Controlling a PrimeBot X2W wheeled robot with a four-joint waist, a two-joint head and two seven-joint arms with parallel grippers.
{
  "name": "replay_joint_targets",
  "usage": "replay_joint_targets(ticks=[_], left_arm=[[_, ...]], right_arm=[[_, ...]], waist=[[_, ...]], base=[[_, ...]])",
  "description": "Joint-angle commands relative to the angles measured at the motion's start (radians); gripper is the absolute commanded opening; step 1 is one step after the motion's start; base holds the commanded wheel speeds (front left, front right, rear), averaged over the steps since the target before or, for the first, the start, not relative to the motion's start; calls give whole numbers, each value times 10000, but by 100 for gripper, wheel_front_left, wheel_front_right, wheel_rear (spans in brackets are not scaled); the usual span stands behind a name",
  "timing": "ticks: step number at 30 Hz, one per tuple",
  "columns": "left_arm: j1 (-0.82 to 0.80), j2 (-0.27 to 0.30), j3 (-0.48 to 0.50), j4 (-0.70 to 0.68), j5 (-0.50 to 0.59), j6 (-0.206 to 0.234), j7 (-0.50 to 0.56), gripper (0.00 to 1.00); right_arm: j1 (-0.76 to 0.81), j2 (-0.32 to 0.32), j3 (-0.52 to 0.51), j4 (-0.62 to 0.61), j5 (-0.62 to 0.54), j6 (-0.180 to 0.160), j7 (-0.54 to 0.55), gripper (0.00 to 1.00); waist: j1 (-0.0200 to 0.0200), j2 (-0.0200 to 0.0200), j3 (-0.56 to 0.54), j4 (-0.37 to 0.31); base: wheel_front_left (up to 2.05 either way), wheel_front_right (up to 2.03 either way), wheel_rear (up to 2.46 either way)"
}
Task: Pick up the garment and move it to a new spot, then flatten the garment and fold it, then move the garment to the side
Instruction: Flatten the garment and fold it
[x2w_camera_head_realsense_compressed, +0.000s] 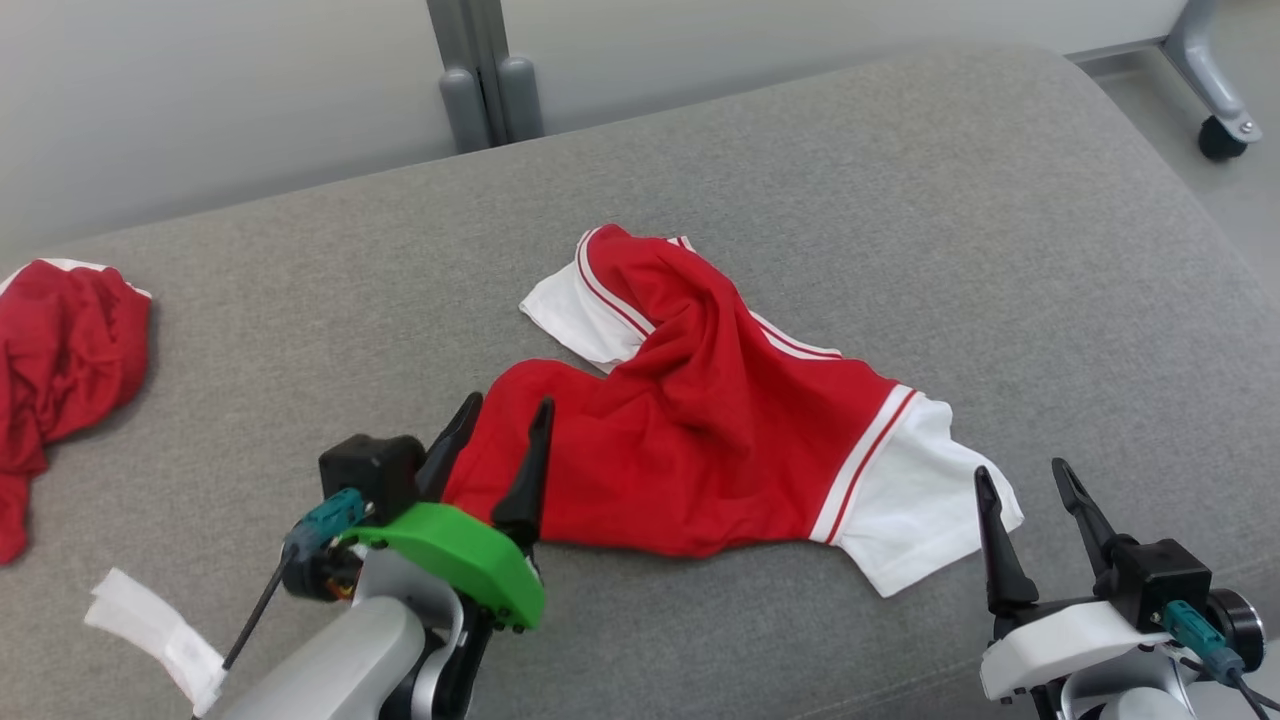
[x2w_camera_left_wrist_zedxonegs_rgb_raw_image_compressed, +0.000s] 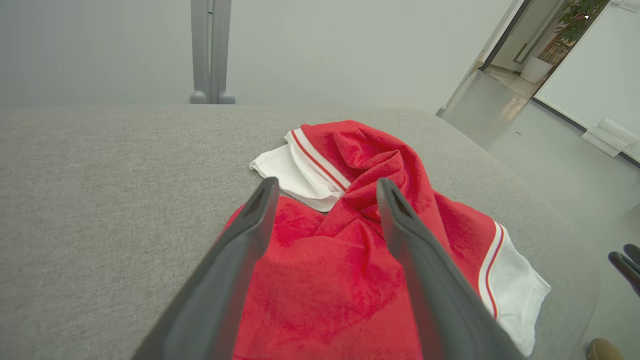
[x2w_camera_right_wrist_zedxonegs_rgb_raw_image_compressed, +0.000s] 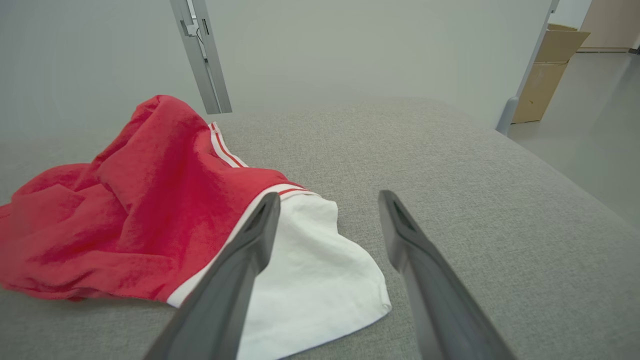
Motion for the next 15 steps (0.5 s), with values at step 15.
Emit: replay_joint_targets(ticks=[15], left_arm=[[910,-636,764,2594,574,-1587,-47,100]], right_arm=[[-349,-24,282,-168,-103,-10,-34,100]], waist=[[0,0,423,201]], base=[[0,0,0]])
